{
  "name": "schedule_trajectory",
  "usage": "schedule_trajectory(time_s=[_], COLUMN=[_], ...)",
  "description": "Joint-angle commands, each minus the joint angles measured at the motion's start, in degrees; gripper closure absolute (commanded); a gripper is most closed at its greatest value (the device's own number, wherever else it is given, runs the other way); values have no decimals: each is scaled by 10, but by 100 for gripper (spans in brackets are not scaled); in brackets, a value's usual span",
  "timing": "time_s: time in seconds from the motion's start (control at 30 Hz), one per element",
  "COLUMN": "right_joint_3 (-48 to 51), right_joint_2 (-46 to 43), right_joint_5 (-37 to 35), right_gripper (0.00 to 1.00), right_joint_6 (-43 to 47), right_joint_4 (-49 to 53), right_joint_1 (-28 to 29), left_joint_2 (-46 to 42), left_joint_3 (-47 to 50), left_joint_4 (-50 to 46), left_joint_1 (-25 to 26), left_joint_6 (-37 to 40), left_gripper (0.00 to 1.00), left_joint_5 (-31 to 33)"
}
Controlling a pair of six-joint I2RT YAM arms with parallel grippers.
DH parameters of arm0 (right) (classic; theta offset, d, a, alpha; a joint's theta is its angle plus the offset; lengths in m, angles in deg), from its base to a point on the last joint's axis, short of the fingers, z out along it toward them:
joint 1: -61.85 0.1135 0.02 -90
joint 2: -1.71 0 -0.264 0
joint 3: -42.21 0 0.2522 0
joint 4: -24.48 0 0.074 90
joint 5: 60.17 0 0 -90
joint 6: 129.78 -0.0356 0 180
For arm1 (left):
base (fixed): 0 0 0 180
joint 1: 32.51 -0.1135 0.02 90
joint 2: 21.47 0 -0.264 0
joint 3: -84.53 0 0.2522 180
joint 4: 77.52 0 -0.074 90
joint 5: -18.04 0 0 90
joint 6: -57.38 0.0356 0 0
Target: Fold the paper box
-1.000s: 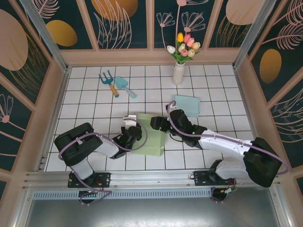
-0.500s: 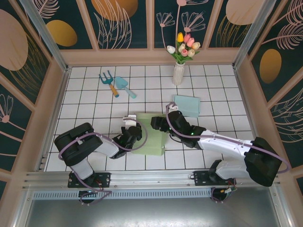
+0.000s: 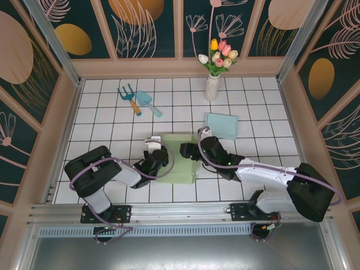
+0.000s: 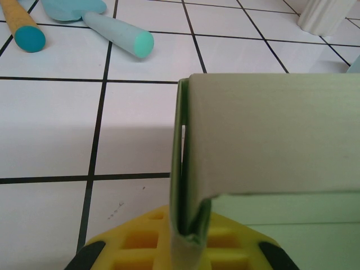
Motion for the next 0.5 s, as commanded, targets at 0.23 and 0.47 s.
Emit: schedule_trajectory(time_s=[0.23, 0.47], right_joint_3=[85, 87], right_joint_2=[-22, 0], right_joint_5=[-8, 48], right_gripper=[28, 28], right_joint_6=[67, 87], right_joint_4=[-58, -98], right_joint_1=[-67, -113], left_joint_2=[7, 8], left_joint_3=[-10, -16], left_joint_4=[-21, -21], left_joint_1=[3, 3], left_joint_6=[-10, -7], left_gripper=[100, 100], left_joint_5=[-11, -24])
